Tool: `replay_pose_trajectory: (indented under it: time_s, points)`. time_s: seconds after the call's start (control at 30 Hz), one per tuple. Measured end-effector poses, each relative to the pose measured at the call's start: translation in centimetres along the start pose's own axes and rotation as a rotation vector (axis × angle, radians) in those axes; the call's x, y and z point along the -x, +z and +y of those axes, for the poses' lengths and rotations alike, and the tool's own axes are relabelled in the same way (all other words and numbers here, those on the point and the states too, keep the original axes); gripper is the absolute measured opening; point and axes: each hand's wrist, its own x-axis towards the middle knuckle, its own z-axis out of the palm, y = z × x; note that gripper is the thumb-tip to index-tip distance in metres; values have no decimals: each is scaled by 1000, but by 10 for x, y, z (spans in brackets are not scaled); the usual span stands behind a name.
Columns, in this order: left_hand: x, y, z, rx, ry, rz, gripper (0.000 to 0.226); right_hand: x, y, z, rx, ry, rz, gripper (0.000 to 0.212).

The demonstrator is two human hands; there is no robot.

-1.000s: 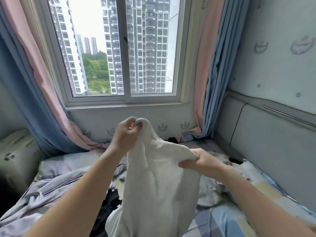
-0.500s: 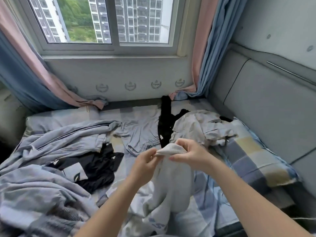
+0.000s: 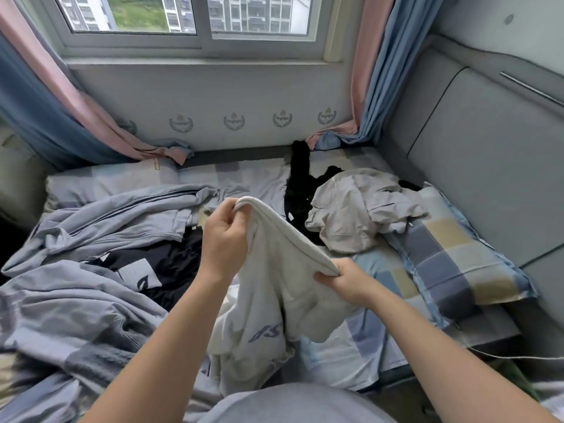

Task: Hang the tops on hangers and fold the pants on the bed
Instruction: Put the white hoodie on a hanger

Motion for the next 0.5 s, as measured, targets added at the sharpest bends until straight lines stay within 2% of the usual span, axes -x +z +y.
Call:
replay_pose_trajectory:
  time_s: [0.07, 0.1, 0.17, 0.2, 0.37, 0.43, 0.5]
  points:
    - [0, -4, -14, -69, -121, -44, 12, 5, -4, -23, -73, -88, 18, 24]
    - [1, -5, -19, -116, -207, -100, 15, 8, -6, -32, -142, -109, 48, 20]
    - [8, -6, -26, -269, -269, -212, 46, 15, -11, -48, -348, -103, 112, 15]
    - [13, -4, -27, -325, -258, -265, 54, 19, -13, -56, -452, -82, 129, 15]
    - [45, 16, -26, -161, -302, -792, 62, 33, -20, -90, -686, -15, 125, 21]
    - [53, 24, -29, -209, -245, -820, 53, 35, -24, -100, -748, -32, 113, 27]
    - [56, 30, -35, -233, -212, -710, 34, 35, -30, -103, -834, -62, 96, 35]
